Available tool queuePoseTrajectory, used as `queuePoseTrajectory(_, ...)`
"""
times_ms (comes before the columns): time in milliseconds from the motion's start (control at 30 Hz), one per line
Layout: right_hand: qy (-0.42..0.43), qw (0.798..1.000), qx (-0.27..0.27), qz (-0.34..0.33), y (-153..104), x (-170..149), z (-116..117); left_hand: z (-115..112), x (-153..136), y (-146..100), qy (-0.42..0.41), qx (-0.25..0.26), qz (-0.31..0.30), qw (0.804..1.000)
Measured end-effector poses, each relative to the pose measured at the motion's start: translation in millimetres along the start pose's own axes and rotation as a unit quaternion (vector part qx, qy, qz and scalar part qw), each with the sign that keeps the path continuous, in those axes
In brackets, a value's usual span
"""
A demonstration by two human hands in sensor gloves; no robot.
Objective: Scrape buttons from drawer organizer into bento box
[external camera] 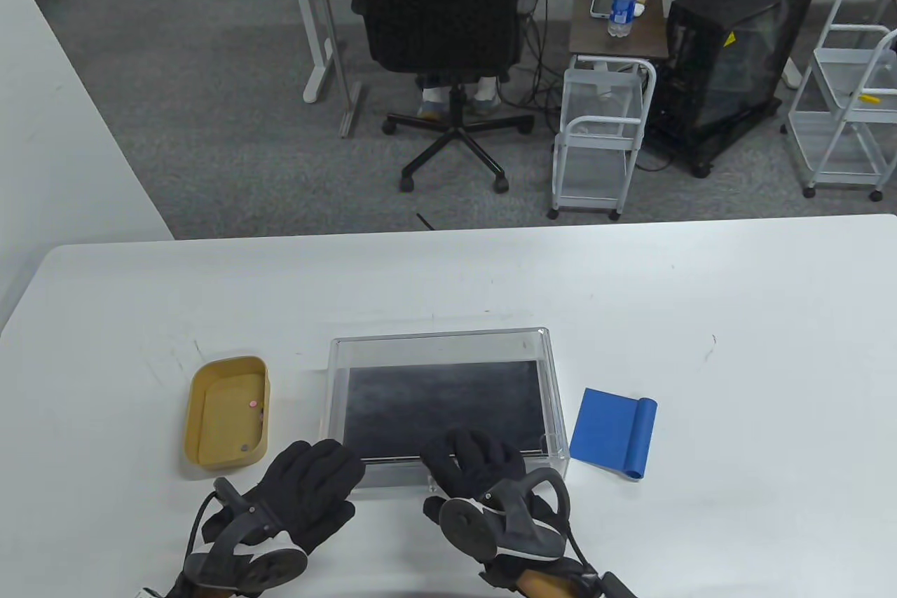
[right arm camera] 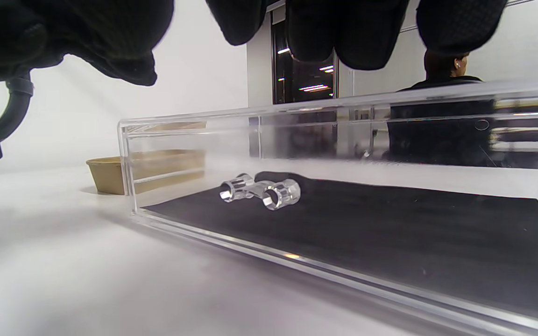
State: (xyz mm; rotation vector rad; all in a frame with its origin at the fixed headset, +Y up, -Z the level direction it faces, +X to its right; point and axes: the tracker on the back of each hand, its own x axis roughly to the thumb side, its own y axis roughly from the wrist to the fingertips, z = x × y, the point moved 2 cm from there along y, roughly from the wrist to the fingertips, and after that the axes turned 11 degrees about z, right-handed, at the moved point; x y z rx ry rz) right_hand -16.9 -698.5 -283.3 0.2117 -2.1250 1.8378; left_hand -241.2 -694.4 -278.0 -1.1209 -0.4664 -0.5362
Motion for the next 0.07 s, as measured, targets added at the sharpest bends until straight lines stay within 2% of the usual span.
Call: queuePoseTrajectory(67, -0.001, 1.000, 0.000, 0.000, 0.0, 0.4, 0.0, 0.3, 0.1, 0.0, 0.000, 0.000, 0.000, 1.000)
